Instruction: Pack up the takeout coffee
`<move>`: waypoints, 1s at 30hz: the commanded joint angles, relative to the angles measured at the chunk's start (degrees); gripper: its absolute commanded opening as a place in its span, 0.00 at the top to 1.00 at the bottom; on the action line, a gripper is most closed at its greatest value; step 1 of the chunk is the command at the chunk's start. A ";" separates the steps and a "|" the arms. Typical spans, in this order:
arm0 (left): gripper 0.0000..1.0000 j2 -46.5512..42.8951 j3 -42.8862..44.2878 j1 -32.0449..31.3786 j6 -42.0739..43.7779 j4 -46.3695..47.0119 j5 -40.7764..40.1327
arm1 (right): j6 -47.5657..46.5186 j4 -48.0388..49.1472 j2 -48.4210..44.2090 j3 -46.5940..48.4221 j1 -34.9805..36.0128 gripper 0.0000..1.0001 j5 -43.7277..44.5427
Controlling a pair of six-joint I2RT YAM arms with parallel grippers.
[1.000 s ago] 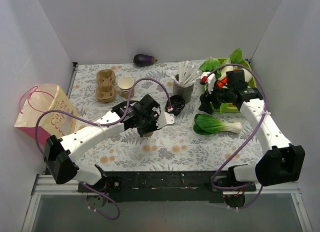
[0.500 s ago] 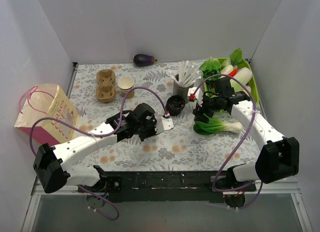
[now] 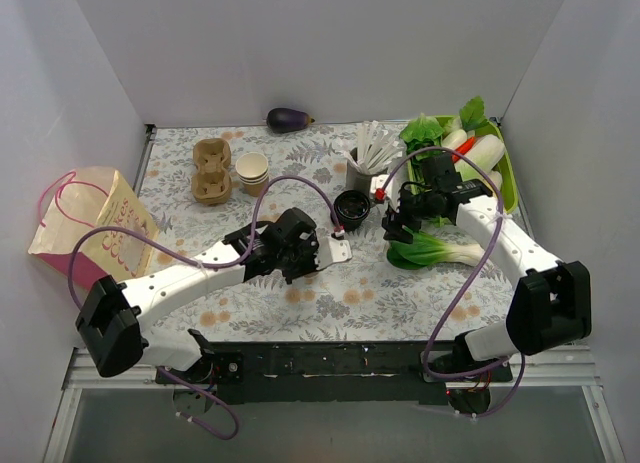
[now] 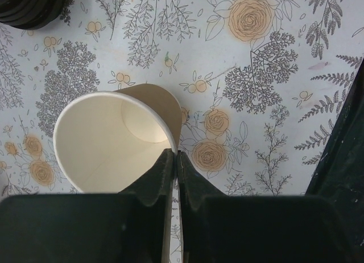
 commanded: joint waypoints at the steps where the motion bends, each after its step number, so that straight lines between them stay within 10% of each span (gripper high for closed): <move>1: 1.00 0.58 0.88 -0.18 0.83 -1.55 1.03 | -2.23 2.38 2.35 2.52 0.64 0.28 -3.28; 7: 0.95 1.37 0.88 -0.18 0.74 -2.43 1.21 | -7.94 5.88 4.37 3.05 2.57 0.28 -2.23; 12: 0.45 1.11 2.02 -0.18 -0.23 -3.13 1.12 | -12.25 7.13 6.38 4.37 4.68 0.28 -1.44; 14: 0.39 0.32 3.43 -0.18 -0.84 -3.74 1.82 | -13.48 7.57 7.61 5.24 5.12 0.29 -1.18; 30: 0.24 -7.59 20.75 8.96 -22.56 -5.87 -1.94 | -19.81 -0.07 19.22 16.76 9.25 0.48 1.90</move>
